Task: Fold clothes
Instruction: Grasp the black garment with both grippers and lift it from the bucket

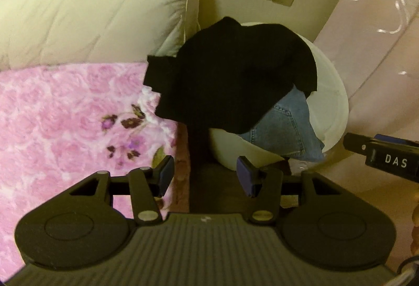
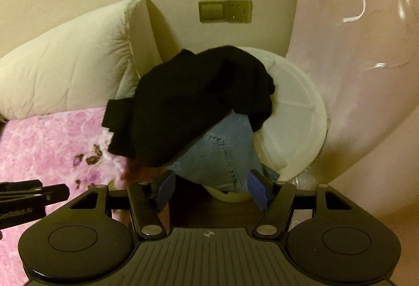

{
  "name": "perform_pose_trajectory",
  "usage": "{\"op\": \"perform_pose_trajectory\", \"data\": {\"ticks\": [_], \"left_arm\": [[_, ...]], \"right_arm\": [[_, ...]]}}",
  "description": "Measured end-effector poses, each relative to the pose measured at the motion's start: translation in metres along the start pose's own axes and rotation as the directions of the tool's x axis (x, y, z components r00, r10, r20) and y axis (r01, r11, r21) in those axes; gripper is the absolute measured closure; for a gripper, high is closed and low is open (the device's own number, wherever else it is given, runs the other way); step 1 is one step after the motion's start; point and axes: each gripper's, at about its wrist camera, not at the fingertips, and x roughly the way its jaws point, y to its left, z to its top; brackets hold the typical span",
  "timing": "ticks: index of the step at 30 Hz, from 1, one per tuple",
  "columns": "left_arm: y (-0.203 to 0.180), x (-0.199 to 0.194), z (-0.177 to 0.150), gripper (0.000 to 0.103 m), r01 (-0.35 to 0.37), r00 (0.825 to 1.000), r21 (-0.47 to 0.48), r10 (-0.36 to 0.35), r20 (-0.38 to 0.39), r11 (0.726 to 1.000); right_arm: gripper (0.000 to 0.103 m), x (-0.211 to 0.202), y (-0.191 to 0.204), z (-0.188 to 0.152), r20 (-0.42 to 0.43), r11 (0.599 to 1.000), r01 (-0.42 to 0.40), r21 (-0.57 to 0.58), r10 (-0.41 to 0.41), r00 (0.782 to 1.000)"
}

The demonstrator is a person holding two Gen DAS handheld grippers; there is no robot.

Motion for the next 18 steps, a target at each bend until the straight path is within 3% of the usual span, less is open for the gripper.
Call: {"op": "perform_pose_trajectory", "data": {"ticks": [6,11,15,18], "left_arm": [[0.015,0.056,0.009,0.054,0.086,0.996,-0.145,-0.084,0.021,0.986],[0.024,0.115,0.013,0.055,0.09,0.993,-0.267,-0.108,-0.053,0.959],[0.044,0.153,0.014,0.055,0.102,0.986,-0.445,-0.148,-0.07,0.89],[0.06,0.177,0.017,0.055,0.121,0.978,-0.585,-0.197,-0.069,0.802]], "right_arm": [[0.038,0.049,-0.026,0.02,-0.037,0.999,-0.035,0.012,0.036,0.999],[0.038,0.093,-0.039,0.037,-0.095,1.0,-0.019,-0.006,0.018,0.995],[0.038,0.119,-0.046,0.049,-0.111,0.999,-0.032,0.002,0.032,0.993],[0.038,0.137,-0.047,0.061,-0.104,0.999,-0.043,0.007,0.044,0.994]]}}
